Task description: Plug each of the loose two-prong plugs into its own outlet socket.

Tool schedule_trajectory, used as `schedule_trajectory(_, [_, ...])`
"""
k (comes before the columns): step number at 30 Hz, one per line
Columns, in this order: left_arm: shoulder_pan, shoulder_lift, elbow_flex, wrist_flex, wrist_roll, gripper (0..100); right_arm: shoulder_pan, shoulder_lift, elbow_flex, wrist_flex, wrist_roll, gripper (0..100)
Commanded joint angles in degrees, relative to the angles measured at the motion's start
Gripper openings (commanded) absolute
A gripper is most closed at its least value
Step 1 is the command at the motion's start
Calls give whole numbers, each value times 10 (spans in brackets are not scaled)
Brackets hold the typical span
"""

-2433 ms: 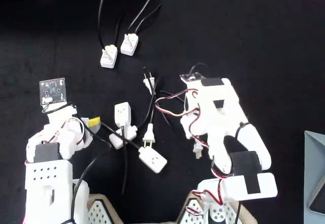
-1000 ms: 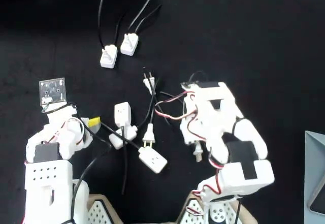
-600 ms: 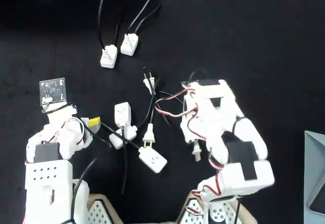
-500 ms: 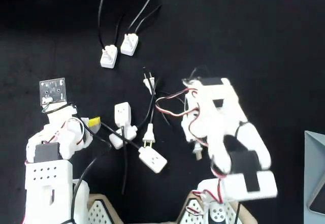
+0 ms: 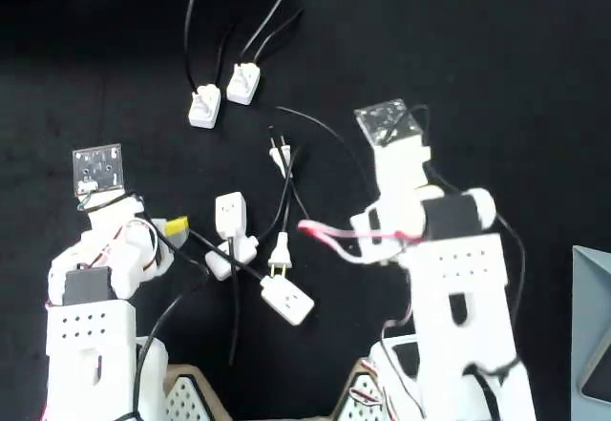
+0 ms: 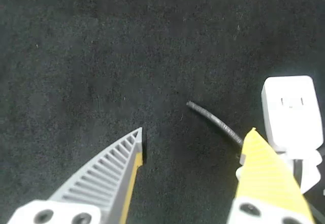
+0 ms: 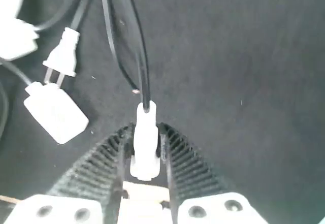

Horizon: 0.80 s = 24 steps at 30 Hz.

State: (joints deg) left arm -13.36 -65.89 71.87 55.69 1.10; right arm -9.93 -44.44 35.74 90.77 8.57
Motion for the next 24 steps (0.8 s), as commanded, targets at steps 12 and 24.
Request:
schedule_trajectory(12, [144,-8,-117,-10,118,306,-249,-116,64,-148,-104,12])
schedule_trajectory(24, [225,-8,-133,-4,127,305,-387,-117,92,-205,-125,12])
